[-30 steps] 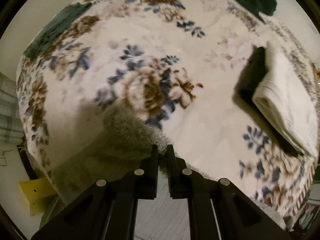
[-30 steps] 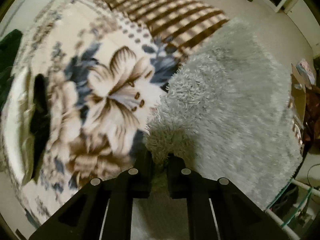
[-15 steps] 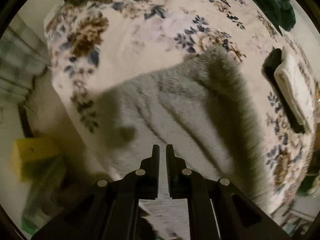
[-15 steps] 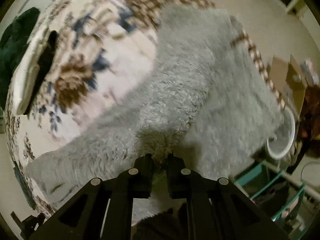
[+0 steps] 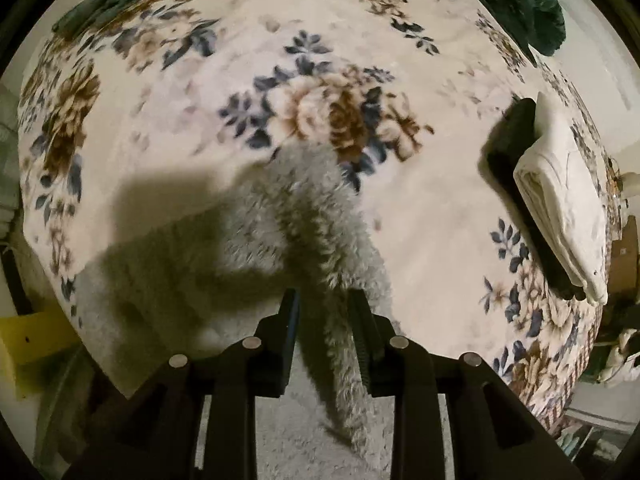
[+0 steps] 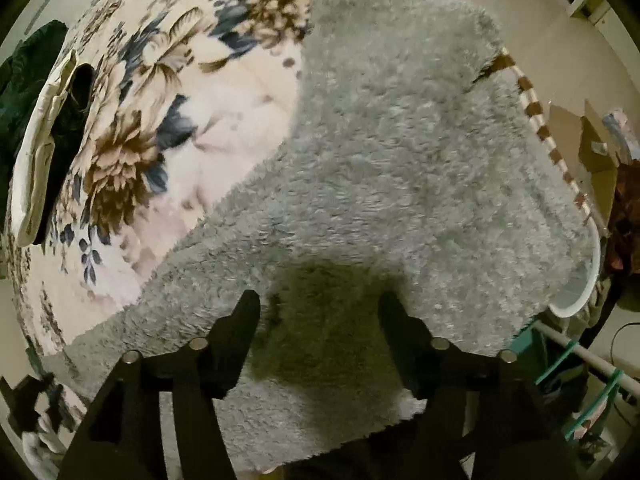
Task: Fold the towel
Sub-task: 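Grasp the grey fleece edge with the left gripper while the right gripper grasps it too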
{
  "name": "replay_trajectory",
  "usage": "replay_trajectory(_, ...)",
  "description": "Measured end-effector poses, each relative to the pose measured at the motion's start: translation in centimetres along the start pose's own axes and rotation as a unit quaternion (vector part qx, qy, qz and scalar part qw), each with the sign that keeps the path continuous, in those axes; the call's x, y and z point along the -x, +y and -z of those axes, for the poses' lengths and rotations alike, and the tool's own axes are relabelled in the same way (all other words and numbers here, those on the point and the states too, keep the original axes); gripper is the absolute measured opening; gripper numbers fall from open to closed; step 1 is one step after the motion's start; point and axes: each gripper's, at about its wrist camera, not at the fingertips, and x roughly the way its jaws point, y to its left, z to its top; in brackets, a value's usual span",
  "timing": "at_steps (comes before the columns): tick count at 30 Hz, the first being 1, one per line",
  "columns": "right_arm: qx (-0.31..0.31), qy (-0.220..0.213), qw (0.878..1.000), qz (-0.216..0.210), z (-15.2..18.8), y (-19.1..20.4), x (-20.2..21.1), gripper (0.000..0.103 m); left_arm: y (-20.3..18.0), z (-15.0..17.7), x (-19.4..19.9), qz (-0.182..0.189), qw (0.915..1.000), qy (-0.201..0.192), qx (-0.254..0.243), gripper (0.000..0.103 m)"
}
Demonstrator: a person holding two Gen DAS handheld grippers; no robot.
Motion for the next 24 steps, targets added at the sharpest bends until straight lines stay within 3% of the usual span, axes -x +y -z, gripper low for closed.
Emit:
replay_trajectory(2, -0.019, 0.004, 1.000, 0.001, 0.0, -0.5, -0.2, 0.066, -0.3, -0.3, -1.5, -0.011, 0.9997, 0.021, 0.005, 0.024)
replay_trajectory(4, -0.038, 0.008, 0.999, -0.004, -0.1, -0.9, -0.3, 0.066, -0.3, -0.4, -1.8, 0.004, 0.9993, 0.034, 0.014, 0.024)
replay_trajectory(7, -0.051, 0.002, 0.999, -0.013, -0.3, -1.0, 0.0, 0.072, 0.1, 0.1, 1.1, 0.041, 0.9989, -0.007, 0.021, 0.025)
replay_trajectory(10, -0.039, -0.016, 0.999, -0.003, -1.0, -0.6, 0.4, 0.079, 0.1, -0.2, 1.0, 0.043, 0.9986, -0.023, 0.020, 0.044)
replay_trajectory(15, -0.041, -0.014, 0.999, 0.001, -2.3, 0.2, -0.4, 0.081, -0.5, -1.2, -4.5, 0.025, 0.9990, 0.036, 0.011, 0.044)
replay_trajectory(17, -0.038, -0.024, 0.999, 0.010, -2.9, 0.3, -0.2, 0.081, -0.4, -1.0, -5.7, 0.018, 0.9991, 0.037, 0.009, 0.036)
replay_trajectory(18, -0.038, -0.028, 0.999, 0.011, -3.1, 0.4, -0.1, 0.081, -0.3, -0.8, -5.6, 0.022, 0.9994, 0.025, 0.005, 0.016)
replay_trajectory(24, -0.024, -0.053, 0.998, 0.032, -5.6, 1.0, 0.1, 0.081, 1.8, 0.2, -2.1, 0.046, 0.9988, -0.019, 0.001, 0.009)
